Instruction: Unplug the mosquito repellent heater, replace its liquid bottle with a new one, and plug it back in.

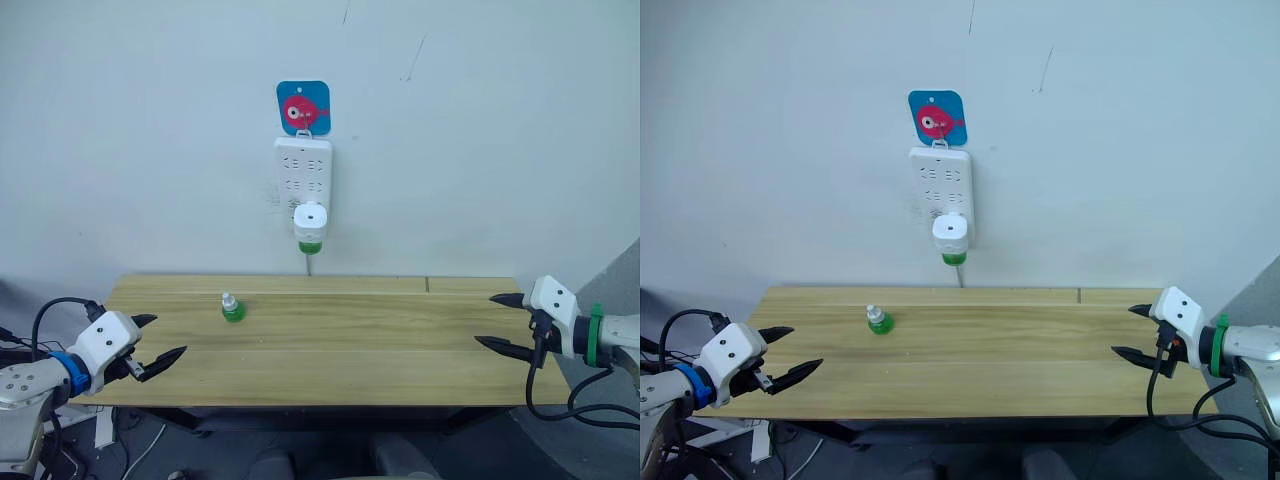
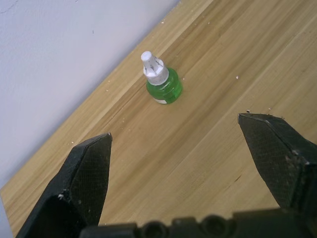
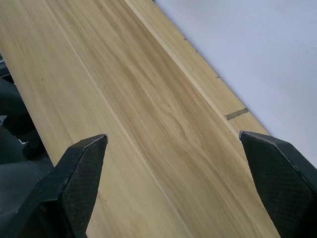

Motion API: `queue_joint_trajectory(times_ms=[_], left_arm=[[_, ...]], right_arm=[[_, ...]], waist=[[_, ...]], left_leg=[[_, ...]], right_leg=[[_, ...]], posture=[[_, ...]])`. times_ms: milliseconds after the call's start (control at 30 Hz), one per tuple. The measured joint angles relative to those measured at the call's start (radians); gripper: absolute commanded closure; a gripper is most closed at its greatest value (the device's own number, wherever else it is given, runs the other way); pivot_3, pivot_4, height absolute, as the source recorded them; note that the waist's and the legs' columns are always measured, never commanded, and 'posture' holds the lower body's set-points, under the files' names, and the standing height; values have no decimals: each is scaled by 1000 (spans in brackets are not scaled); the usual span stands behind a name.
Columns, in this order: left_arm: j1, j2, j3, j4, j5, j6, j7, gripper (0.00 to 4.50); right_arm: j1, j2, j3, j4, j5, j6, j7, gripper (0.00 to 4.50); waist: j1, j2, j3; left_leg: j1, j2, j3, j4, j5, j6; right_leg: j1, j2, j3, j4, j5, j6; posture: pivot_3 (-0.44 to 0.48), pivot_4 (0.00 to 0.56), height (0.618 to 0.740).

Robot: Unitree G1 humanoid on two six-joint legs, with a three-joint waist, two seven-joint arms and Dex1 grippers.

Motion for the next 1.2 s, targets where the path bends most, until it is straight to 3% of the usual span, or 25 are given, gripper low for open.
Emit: queue_joint_trajectory(times_ms=[867, 1200], left_arm=[[-23, 0, 39, -1, -65, 52, -63, 0], [-11, 20, 66, 45, -55, 48, -74, 0]], right_arm=[[1, 1, 0, 2, 0, -5, 7, 45], [20, 7, 0, 1, 0, -11, 5, 45]], waist=[[0, 0, 0], [0, -1, 1]], left_leg=[[0, 0, 0, 0, 0, 0], [0, 0, 0, 0, 0, 0]], right_leg=[[0, 0, 0, 0, 0, 0], [0, 0, 0, 0, 0, 0]], posture=[[7, 44, 718], [-13, 70, 718]])
